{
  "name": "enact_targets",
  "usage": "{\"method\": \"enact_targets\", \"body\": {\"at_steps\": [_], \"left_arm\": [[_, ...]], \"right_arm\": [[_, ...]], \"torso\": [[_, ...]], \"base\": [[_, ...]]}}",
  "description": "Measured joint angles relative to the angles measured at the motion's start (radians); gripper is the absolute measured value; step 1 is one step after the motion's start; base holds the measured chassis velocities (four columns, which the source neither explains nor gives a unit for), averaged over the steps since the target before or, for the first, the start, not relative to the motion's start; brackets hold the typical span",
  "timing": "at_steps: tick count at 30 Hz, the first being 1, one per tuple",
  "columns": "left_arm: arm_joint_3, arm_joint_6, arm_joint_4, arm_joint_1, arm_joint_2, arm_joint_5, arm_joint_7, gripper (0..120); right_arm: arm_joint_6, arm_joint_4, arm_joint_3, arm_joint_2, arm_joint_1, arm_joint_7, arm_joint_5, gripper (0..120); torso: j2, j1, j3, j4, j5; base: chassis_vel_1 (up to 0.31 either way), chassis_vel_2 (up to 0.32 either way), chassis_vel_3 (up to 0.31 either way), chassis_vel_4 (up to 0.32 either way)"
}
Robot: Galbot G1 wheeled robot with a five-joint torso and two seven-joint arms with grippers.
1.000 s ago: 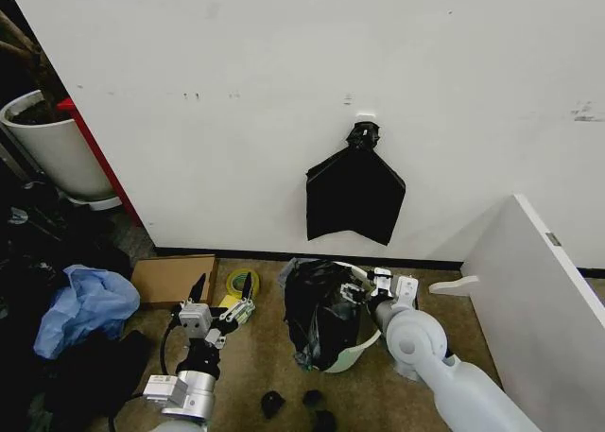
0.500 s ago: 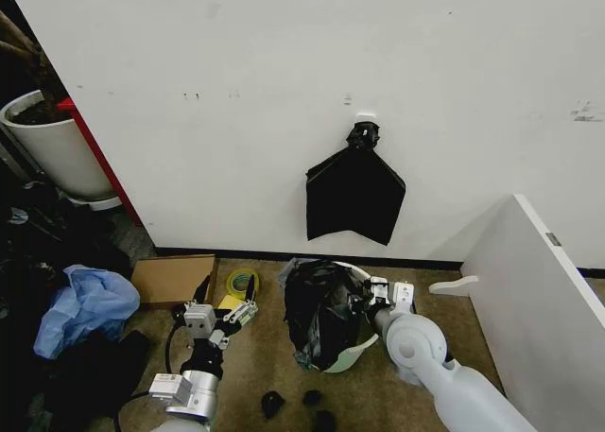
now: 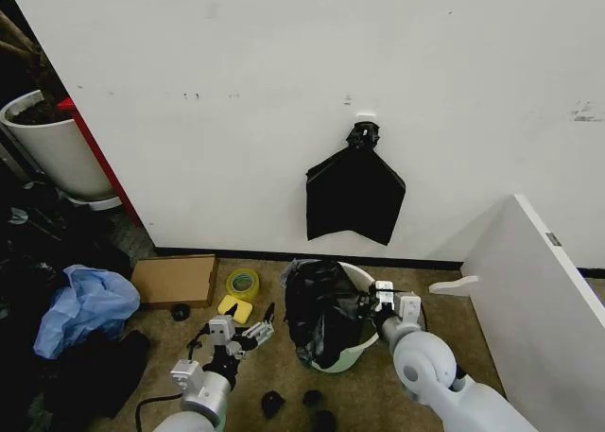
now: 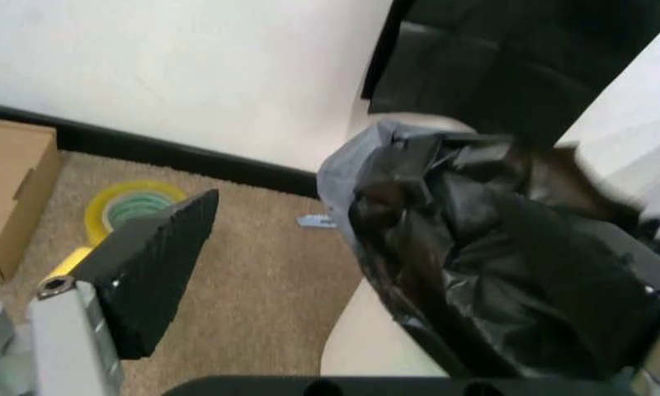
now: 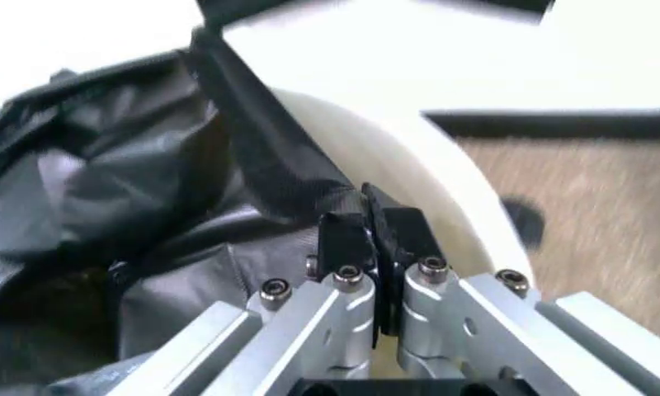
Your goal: Place the garbage bag over the trash bin.
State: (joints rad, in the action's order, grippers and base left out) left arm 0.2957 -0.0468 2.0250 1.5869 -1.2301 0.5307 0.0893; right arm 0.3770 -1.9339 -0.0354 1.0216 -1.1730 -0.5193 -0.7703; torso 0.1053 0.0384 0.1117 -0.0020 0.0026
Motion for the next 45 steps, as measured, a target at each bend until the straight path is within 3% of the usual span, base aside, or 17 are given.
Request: {"method": "enact_targets", "body": {"at_steps": [6, 9, 13, 21, 26, 31, 35, 40, 42, 45], "left_arm": [[-0.016, -0.055, -0.030, -0.049, -0.012, 0.061, 0.003, 100], [-0.035, -0.124, -0.031, -0.088, -0.027, 0.133, 0.028, 100], [-0.100, -0.194, -0.048, -0.161, -0.044, 0.175, 0.087, 100], [-0.212, -0.295, -0.098, -0.266, -0.061, 0.186, 0.233, 100], [-0.253, -0.378, -0.122, -0.319, -0.069, 0.187, 0.311, 100], [-0.271, -0.409, -0.144, -0.353, -0.075, 0.192, 0.354, 97], [-0.281, -0.422, -0.156, -0.372, -0.083, 0.201, 0.370, 91], [-0.296, -0.465, -0.182, -0.399, -0.102, 0.209, 0.405, 72], [-0.307, -0.507, -0.192, -0.413, -0.114, 0.209, 0.445, 58], [-0.308, -0.521, -0.192, -0.417, -0.117, 0.211, 0.458, 52]], "right_arm": [[-0.092, 0.039, 0.008, -0.003, -0.006, 0.065, 0.120, 0], [-0.187, 0.102, 0.016, -0.006, 0.000, 0.159, 0.247, 0], [-0.230, 0.131, 0.010, -0.017, -0.009, 0.210, 0.330, 0], [-0.253, 0.144, -0.005, -0.030, -0.017, 0.238, 0.420, 0], [-0.259, 0.138, -0.013, -0.034, -0.019, 0.247, 0.470, 0], [-0.259, 0.128, -0.012, -0.031, -0.031, 0.247, 0.475, 0], [-0.261, 0.122, -0.011, -0.030, -0.040, 0.246, 0.478, 0], [-0.271, 0.119, -0.011, -0.028, -0.052, 0.243, 0.488, 0], [-0.288, 0.120, -0.011, -0.027, -0.059, 0.243, 0.500, 0], [-0.301, 0.120, -0.011, -0.027, -0.061, 0.243, 0.503, 0]], "torso": [[0.000, 0.000, 0.000, -0.0001, -0.0001], [0.000, 0.000, 0.000, 0.0003, 0.0003], [0.000, 0.000, 0.000, -0.0001, 0.0001], [0.000, 0.000, 0.000, -0.0002, 0.0001], [0.000, 0.000, 0.000, 0.0000, 0.0001], [0.000, 0.000, 0.000, 0.0000, 0.0001], [0.000, 0.000, 0.000, 0.0000, 0.0001], [0.000, 0.000, 0.000, 0.0000, 0.0001], [0.000, 0.000, 0.000, -0.0001, 0.0001], [0.000, 0.000, 0.000, 0.0000, 0.0000]], "base": [[0.000, 0.000, 0.000, 0.000], [0.000, 0.000, 0.000, 0.000], [0.000, 0.000, 0.000, 0.000], [0.000, 0.000, 0.000, 0.000], [0.000, 0.000, 0.000, 0.000], [0.000, 0.000, 0.000, 0.000], [0.000, 0.000, 0.000, 0.000], [0.000, 0.000, 0.000, 0.000], [0.000, 0.000, 0.000, 0.000], [0.000, 0.000, 0.000, 0.000]]}}
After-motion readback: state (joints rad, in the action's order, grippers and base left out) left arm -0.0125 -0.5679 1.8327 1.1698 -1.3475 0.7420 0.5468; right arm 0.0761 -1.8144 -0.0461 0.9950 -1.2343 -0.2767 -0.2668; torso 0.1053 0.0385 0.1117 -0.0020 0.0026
